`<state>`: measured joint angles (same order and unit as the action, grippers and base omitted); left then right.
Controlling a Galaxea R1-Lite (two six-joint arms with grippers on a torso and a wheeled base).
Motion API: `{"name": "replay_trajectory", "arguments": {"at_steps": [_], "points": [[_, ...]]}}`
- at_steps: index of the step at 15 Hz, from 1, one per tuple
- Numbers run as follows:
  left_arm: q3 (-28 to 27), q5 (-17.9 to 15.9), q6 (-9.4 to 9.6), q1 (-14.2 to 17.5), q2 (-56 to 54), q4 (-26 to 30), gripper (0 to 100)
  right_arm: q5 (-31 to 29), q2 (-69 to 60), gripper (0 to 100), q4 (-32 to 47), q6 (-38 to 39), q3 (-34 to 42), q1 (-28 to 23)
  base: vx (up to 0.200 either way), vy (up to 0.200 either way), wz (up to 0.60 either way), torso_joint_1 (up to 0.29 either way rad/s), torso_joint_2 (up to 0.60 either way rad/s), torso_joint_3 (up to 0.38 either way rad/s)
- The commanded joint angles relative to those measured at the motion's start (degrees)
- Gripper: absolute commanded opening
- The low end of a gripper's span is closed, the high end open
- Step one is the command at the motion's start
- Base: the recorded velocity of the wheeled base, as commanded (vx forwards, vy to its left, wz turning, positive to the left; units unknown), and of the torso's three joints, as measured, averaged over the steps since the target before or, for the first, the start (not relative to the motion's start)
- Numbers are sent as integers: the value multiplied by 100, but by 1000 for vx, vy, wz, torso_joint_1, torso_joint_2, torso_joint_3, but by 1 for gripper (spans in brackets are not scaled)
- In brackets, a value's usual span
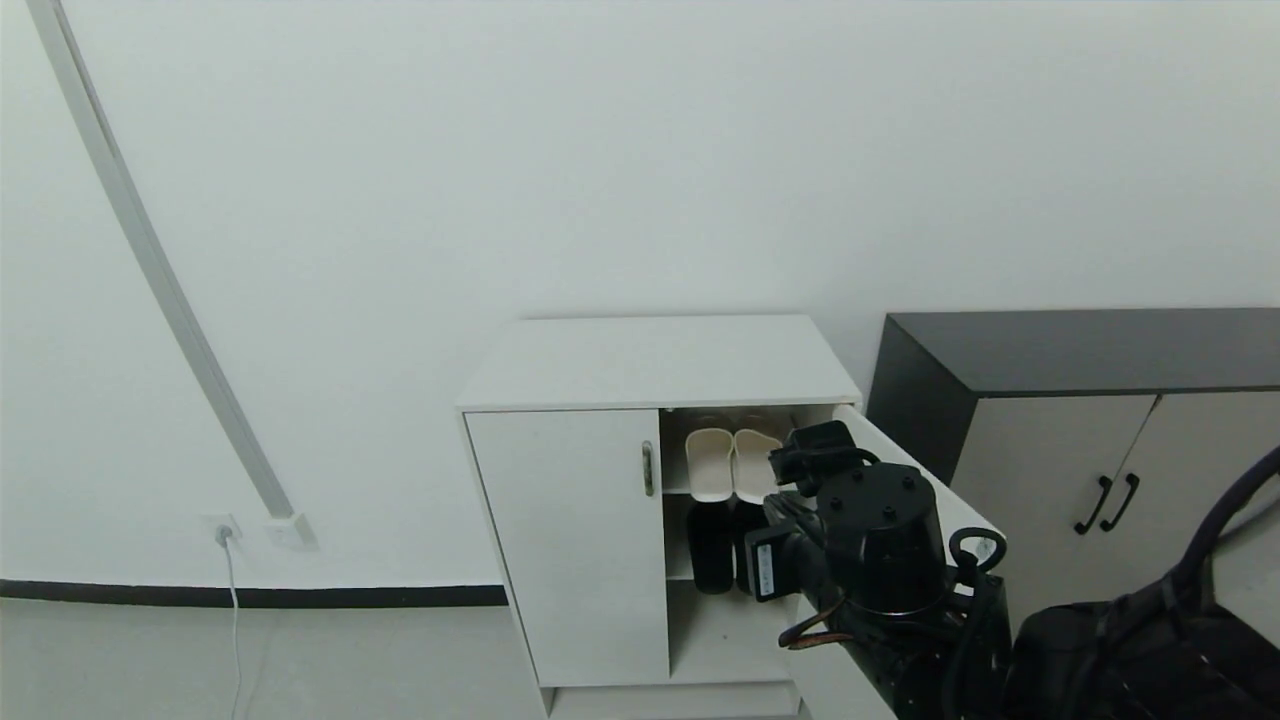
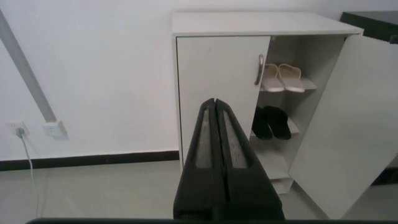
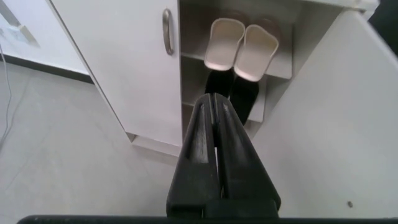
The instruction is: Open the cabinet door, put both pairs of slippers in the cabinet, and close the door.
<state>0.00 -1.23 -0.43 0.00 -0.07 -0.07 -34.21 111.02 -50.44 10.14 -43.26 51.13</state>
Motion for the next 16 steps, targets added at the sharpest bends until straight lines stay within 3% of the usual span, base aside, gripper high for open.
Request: {"name": "replay_trajectory", "arguments": {"at_steps": [1,12,16], "points": [[0,0,-1,0,7,-1,0,2,-10,0,-9,-4,2,11,0,0,0,276,-613,-344],[0,-9,-1,-9,7,-1,0,19,43,0,-378,-171,134,-94,0,0,0,178,-387,-207],[0,-9,-1,0,7,-1,0,19,43,0,-378,-197,134,-94,0,0,-600,16,-36,-22]]}}
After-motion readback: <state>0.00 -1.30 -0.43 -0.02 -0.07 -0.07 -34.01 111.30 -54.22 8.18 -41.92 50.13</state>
